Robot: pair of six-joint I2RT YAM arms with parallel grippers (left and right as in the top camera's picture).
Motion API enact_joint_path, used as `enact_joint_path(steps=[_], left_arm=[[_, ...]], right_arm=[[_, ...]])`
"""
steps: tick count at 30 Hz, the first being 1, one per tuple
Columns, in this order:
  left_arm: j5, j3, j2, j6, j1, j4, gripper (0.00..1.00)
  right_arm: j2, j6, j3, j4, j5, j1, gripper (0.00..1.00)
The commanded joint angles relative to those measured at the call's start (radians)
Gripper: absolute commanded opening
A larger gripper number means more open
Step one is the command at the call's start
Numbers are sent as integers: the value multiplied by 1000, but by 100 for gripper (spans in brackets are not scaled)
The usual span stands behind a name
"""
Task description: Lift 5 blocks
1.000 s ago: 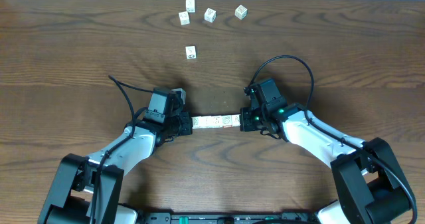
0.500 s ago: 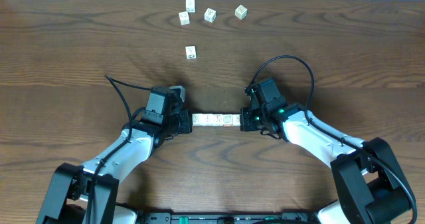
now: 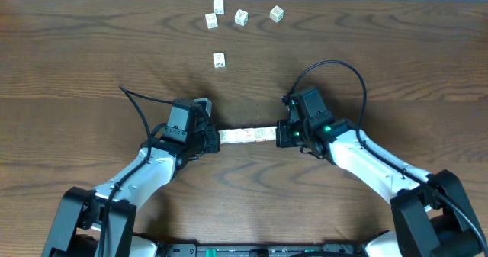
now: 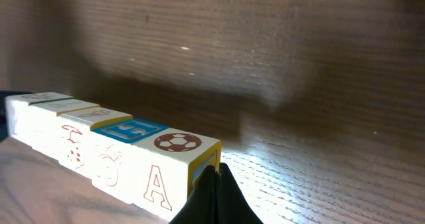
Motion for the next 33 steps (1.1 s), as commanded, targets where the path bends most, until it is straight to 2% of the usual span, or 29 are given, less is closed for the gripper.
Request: enact_joint_path(steps=[1, 33], left_arm=[[214, 21, -20, -11, -42, 24, 7], [236, 47, -85, -29, -42, 24, 7]], right_arm=[[-19, 4, 24, 36, -282, 38, 1], [-22, 4, 43, 35, -275, 38, 1]])
